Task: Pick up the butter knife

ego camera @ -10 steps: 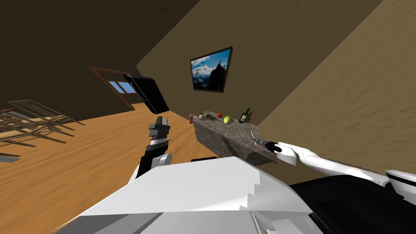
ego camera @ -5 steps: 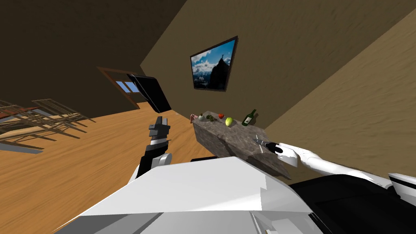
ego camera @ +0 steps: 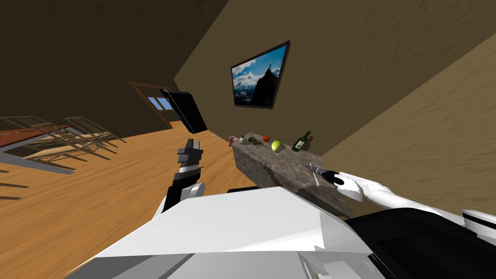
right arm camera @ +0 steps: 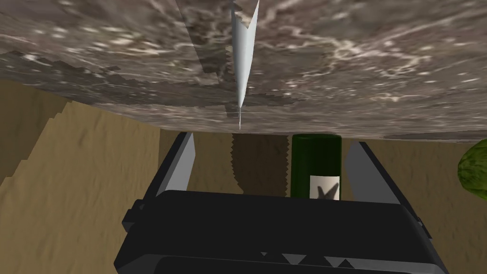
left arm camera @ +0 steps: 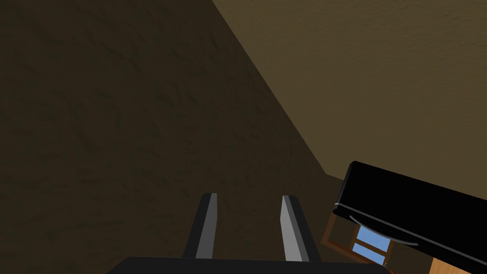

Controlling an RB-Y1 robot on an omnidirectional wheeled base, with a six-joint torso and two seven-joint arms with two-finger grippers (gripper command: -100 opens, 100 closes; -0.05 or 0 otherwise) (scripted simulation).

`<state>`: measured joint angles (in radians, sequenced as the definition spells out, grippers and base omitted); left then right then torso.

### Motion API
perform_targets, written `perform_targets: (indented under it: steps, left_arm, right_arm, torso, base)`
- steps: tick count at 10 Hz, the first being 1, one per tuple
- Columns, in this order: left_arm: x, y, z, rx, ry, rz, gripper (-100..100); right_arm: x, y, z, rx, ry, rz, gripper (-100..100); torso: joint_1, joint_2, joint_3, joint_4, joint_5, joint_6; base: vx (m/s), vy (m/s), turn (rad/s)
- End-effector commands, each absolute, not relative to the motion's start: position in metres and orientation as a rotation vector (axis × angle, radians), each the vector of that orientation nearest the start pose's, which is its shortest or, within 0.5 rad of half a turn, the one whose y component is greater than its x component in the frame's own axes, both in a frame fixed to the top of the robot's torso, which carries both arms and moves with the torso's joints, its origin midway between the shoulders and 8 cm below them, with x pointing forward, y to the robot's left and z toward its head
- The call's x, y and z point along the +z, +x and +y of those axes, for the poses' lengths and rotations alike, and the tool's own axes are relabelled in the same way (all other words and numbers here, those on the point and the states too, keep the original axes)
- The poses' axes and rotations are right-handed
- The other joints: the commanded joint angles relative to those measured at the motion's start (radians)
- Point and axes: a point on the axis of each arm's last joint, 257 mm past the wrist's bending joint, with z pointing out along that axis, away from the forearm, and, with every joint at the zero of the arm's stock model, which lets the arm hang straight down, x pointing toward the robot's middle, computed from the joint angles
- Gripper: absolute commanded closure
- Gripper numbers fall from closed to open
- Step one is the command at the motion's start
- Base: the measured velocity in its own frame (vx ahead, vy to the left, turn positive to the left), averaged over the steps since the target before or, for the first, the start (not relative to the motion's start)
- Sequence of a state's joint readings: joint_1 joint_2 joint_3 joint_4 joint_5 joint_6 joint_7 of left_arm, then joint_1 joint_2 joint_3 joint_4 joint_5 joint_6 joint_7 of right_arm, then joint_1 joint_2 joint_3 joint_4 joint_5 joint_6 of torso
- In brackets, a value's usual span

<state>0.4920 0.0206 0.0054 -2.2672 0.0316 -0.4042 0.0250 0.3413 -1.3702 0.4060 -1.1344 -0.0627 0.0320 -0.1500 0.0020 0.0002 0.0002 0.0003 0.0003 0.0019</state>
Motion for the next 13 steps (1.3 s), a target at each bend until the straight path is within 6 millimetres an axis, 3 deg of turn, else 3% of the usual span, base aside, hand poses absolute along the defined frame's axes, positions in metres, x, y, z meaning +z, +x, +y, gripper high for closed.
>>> perform_targets:
  steps: [1, 5, 6, 7, 8, 10, 11, 13]
  left_arm:
    - [0.003, 0.362, 0.286, -1.319, -0.756, 0.67, 0]
    - [0.003, 0.362, 0.285, -1.319, -0.756, 0.67, 0]
    - [0.003, 0.362, 0.286, -1.319, -0.756, 0.67, 0]
    - [0.003, 0.362, 0.285, -1.319, -0.756, 0.67, 0]
    - [0.003, 0.362, 0.286, -1.319, -0.756, 0.67, 0]
    - [0.003, 0.362, 0.286, -1.319, -0.756, 0.67, 0]
    - [0.003, 0.362, 0.286, -1.319, -0.756, 0.67, 0]
    - [0.003, 0.362, 0.286, -1.319, -0.756, 0.67, 0]
  right_arm:
    - [-0.327, 0.262, -0.749, -0.305, 0.791, 2.162, -100]
    - [-0.32, 0.24, -0.779, -0.359, 0.792, 2.142, -100]
    - [-0.328, 0.225, -0.782, -0.34, 0.836, 2.131, -100]
    - [-0.324, 0.211, -0.797, -0.39, 0.826, 2.141, -100]
    - [-0.331, 0.202, -0.795, -0.348, 0.871, 2.123, -100]
    - [-0.321, 0.189, -0.813, -0.408, 0.858, 2.122, -100]
    - [-0.329, 0.168, -0.815, -0.389, 0.907, 2.117, -100]
    - [-0.326, 0.159, -0.823, -0.423, 0.901, 2.123, -100]
  torso:
    - [0.0, 0.0, 0.0, 0.0, 0.0, 0.0]
    - [0.001, 0.0, 0.0, 0.0, 0.0, -0.001]
    - [0.001, 0.0, 0.0, 0.0, 0.0, 0.0]
    - [0.001, 0.0, 0.0, 0.0, 0.0, -0.001]
    - [0.001, 0.0, 0.0, 0.0, 0.0, 0.0]
    - [0.001, 0.0, 0.0, 0.0, 0.0, 0.0]
    - [0.0, 0.0, 0.0, 0.0, 0.0, 0.0]
    - [0.0, 0.0, 0.0, 0.0, 0.0, 0.0]
  base:
    - [0.005, 0.027, 0.21]
    - [0.004, 0.022, 0.101]
    - [0.0, 0.039, 0.192]
    - [0.005, 0.033, 0.088]
    - [0.006, 0.032, 0.16]
    - [0.005, 0.018, 0.054]
    - [0.003, 0.03, 0.177]
    - [0.006, 0.017, 0.057]
